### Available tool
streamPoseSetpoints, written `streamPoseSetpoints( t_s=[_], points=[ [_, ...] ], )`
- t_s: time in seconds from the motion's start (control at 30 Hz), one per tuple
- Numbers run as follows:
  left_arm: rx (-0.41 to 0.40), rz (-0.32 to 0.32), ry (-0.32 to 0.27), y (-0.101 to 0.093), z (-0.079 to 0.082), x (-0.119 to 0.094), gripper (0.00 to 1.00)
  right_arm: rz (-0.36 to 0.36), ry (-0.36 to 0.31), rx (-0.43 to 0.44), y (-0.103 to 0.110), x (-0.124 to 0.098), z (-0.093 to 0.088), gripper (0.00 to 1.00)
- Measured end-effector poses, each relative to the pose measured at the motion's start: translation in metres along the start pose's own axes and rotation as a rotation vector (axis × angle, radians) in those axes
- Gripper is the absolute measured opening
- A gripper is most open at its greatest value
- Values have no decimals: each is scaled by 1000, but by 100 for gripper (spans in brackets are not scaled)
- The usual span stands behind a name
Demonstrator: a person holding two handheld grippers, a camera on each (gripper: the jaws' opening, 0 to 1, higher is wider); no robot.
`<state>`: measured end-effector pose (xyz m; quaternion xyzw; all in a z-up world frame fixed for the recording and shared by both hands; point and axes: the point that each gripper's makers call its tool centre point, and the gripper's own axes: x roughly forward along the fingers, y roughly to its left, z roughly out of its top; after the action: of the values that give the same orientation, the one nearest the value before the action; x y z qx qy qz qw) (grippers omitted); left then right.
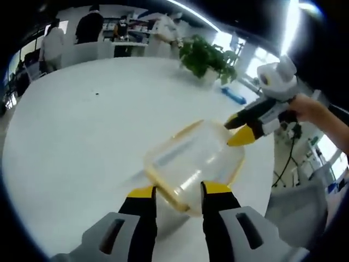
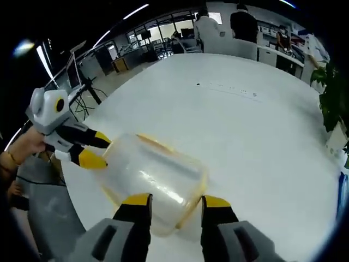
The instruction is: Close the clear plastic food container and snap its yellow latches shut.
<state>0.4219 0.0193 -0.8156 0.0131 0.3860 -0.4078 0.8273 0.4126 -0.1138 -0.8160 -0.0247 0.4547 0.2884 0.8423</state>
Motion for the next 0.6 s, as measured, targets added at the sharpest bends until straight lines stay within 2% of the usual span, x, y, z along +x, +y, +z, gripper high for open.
streamPoseSetpoints(
  t_s=[0.17,0.4,0.43,0.5,0.6],
  points=[
    [51,20,3,0,2,0,30,-32,11,-64,-1,2,5,34],
    [107,52,17,1,4,-1,33,-32,22,-55,-2,2,4,35],
    [120,59,23,1,5,-1,33,-44,18,-112,-5,3,7,36],
    [161,75,30,2,6,-2,35,-64,16,-132,-6,3,9,39],
    [199,90,38,1,8,-2,36,-56,18,-154,-5,3,9,39]
  ],
)
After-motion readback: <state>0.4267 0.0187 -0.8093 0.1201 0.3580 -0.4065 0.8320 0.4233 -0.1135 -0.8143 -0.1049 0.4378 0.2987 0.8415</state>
